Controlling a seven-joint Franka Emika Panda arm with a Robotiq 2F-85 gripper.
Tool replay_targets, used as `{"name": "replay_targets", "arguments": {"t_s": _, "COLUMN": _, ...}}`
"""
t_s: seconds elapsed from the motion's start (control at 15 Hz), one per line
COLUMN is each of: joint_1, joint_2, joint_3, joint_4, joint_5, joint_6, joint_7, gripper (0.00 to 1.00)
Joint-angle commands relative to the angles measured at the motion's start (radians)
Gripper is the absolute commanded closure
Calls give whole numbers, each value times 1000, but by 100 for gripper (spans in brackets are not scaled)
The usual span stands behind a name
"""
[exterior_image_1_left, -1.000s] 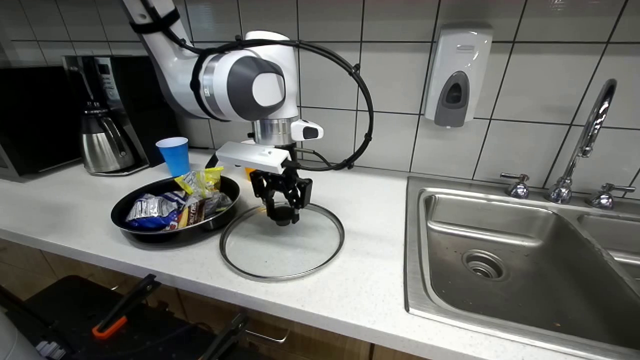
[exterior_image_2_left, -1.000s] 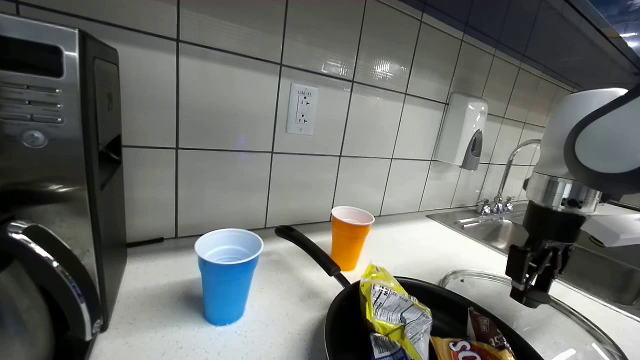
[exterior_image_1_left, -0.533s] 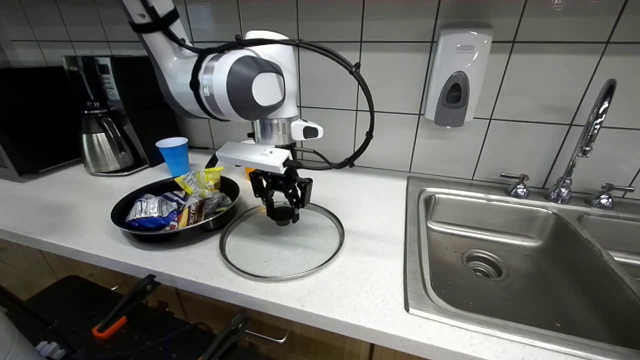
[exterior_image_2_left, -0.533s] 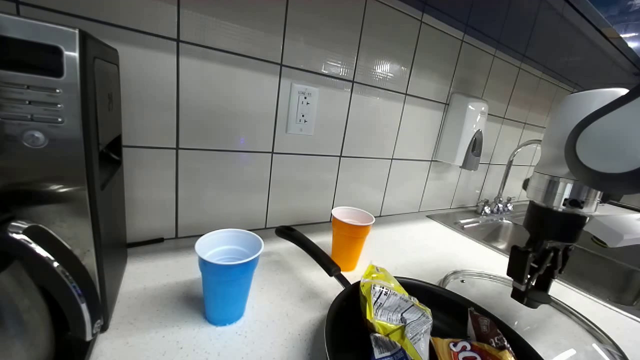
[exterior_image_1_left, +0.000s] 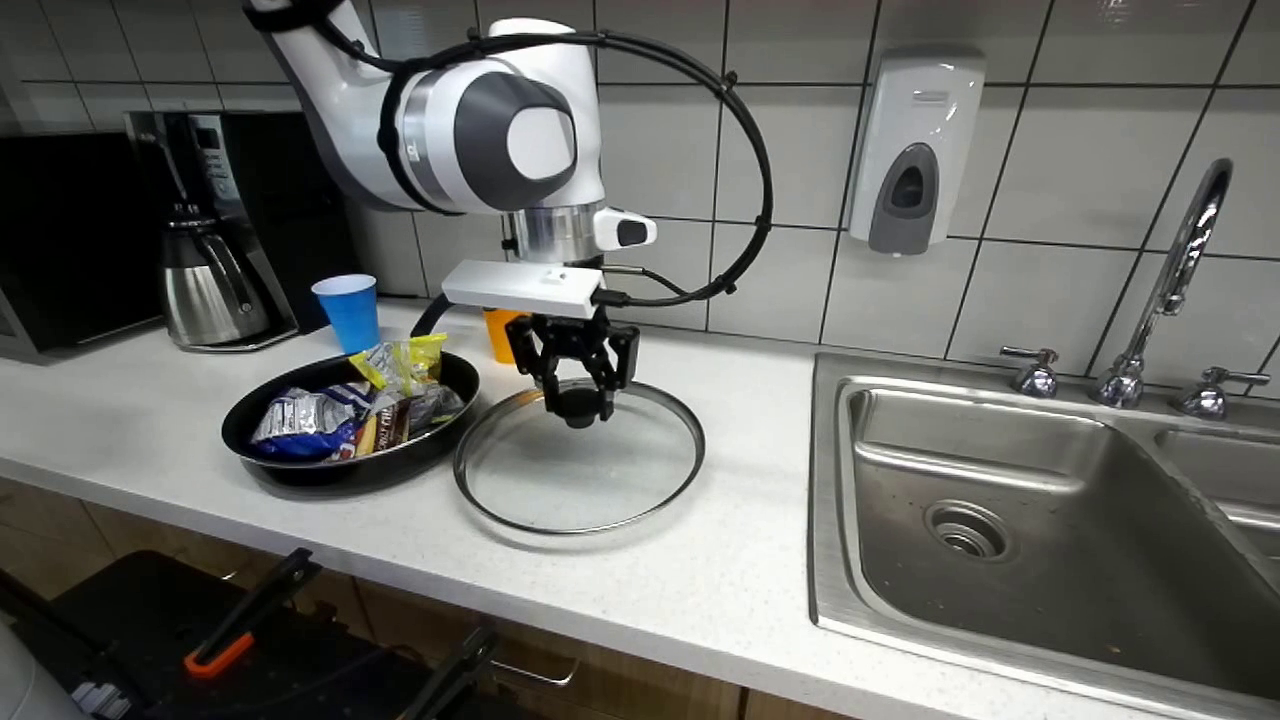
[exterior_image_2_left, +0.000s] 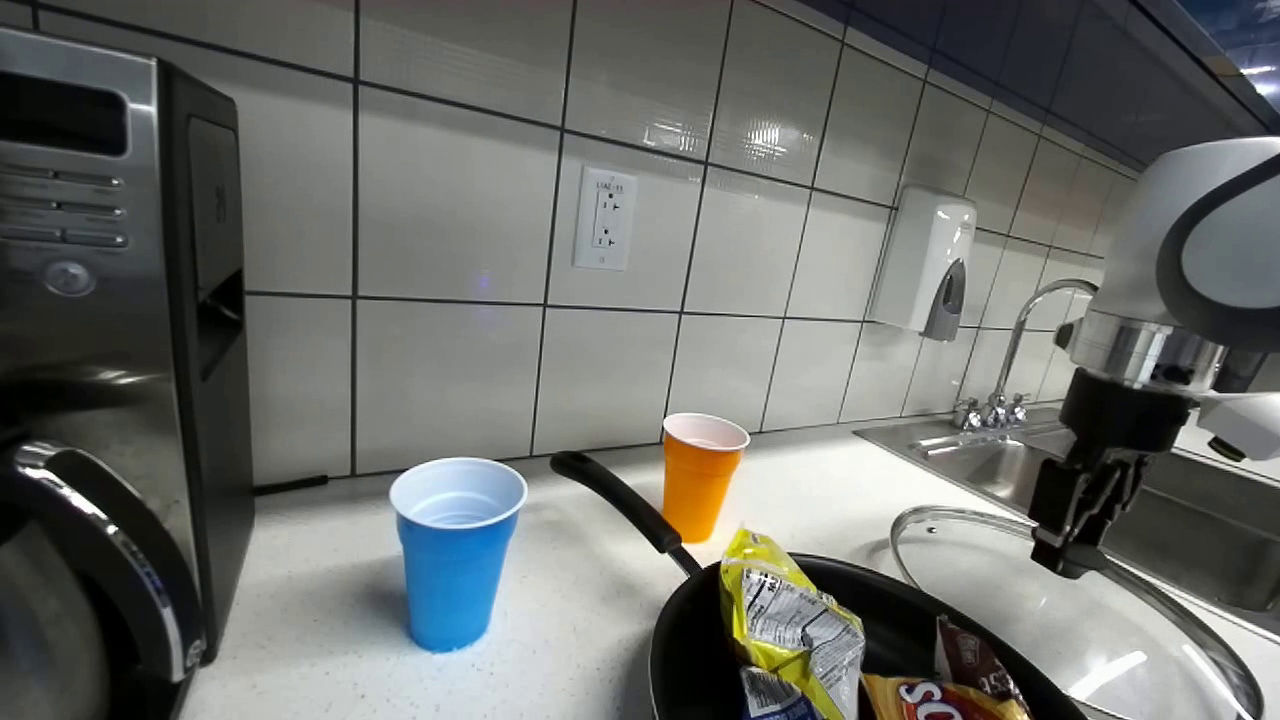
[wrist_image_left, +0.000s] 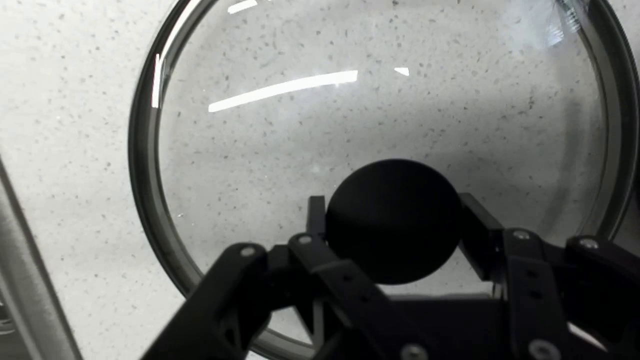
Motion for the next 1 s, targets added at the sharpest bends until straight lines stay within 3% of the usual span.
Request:
{"name": "replay_targets", "arguments": {"t_s": 0.0, "joint_1": -32, "joint_2": -110, "joint_3": 0, "joint_4": -24, "joint_5": 5, "joint_6": -52, "joint_7": -85, "gripper": 61}}
{"name": "replay_targets", "arguments": {"t_s": 0.4, "joint_1": -25, "joint_2": -165, "joint_3": 2, "joint_4": -28, "joint_5": 55, "joint_6": -111, "joint_7": -181, "gripper": 61}}
{"name": "replay_targets", "arguments": {"t_s": 0.93, "joint_1": 10, "joint_2": -199, "joint_3": 28, "joint_4": -5, "joint_5": 10, "joint_6": -211, "joint_7": -138, "gripper": 61}}
